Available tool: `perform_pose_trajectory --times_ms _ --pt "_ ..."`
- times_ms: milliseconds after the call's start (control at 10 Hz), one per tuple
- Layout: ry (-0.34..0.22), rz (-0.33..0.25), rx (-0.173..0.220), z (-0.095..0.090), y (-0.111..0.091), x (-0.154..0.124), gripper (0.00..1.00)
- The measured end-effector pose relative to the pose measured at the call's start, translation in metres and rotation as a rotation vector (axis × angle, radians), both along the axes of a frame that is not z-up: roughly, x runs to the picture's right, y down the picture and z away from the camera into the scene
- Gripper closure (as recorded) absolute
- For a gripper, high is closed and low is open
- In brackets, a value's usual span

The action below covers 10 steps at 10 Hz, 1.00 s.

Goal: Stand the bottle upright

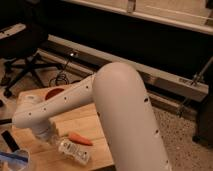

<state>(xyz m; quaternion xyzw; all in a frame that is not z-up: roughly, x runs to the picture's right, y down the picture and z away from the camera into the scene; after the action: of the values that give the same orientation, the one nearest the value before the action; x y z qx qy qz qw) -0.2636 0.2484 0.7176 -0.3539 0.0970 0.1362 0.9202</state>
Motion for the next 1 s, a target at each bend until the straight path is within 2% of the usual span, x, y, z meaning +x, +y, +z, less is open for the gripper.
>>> perform_pose_trajectory --times_ms 200,1000 --pt "-0.018 0.037 -0.001 -0.004 -0.011 -0.001 0.66" --pt "-0.192 0.211 -0.048 -0.035 -0.047 -0.015 0.66"
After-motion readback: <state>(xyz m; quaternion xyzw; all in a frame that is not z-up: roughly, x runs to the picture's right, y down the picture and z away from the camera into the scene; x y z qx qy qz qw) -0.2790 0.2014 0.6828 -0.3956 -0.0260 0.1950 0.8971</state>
